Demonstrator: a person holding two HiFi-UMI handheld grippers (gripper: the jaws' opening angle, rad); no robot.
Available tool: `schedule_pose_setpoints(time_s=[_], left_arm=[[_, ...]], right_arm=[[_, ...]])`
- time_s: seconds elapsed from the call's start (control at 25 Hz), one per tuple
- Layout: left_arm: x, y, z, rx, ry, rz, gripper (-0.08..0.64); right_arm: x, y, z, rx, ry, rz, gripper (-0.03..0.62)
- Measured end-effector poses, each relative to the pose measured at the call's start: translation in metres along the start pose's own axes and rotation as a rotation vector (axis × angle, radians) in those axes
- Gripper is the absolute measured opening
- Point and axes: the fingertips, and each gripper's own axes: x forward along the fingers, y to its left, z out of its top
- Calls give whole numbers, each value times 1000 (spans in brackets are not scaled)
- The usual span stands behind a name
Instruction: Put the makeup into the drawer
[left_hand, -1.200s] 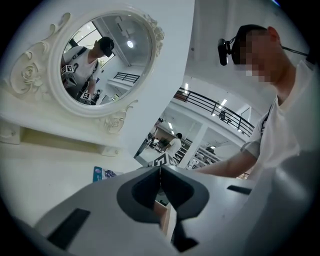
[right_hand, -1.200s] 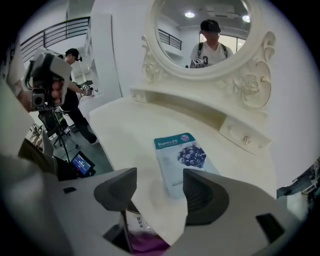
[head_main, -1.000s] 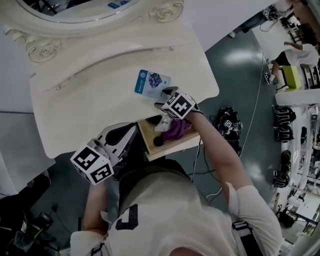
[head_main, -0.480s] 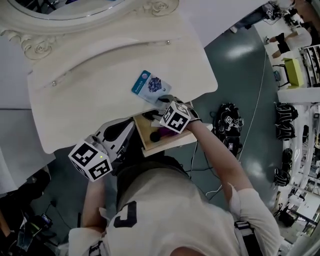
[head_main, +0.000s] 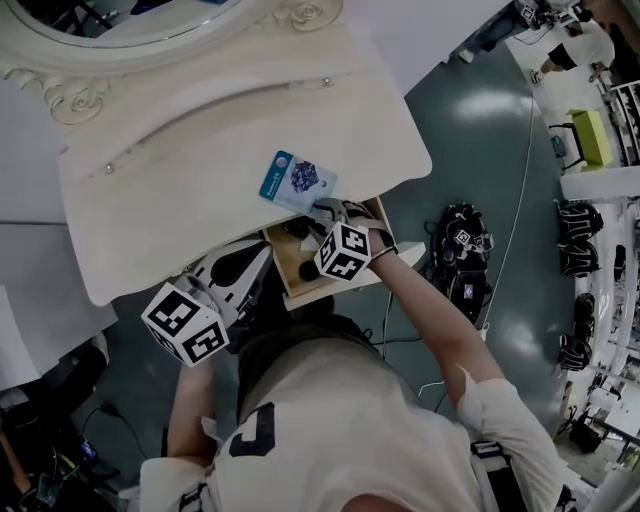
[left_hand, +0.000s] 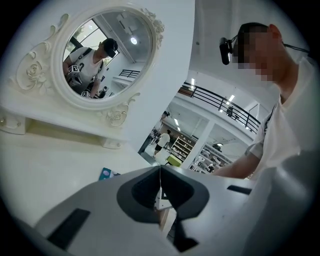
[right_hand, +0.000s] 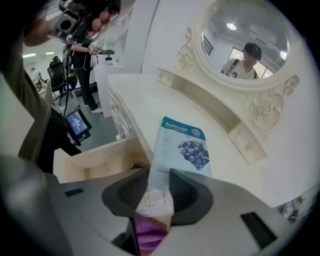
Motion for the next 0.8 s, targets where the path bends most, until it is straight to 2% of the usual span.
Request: schedule_pose_setpoints(time_s=[0.04, 0.12, 0.16, 0.2, 0.44, 0.8], left_arm=[[-1, 0, -1, 0, 0, 5, 58], [-3, -2, -3, 2, 0, 15, 58], [-4, -3, -3, 3, 0, 19, 58], [-4, -5, -4, 5, -1, 22, 58], [-5, -20, -8, 25, -1, 24, 58], [8, -53, -18, 59, 3, 22, 58]], right_arm=[[-1, -2, -1, -11, -3, -22, 132], [-3, -6, -2, -24, -6, -53, 109], [-5, -6, -3, -24, -7, -62, 54], [-6, -6, -4, -21, -9, -67, 44], [-25, 4, -9, 16, -48, -78, 26], [-86, 19, -20, 119, -156, -94, 26]])
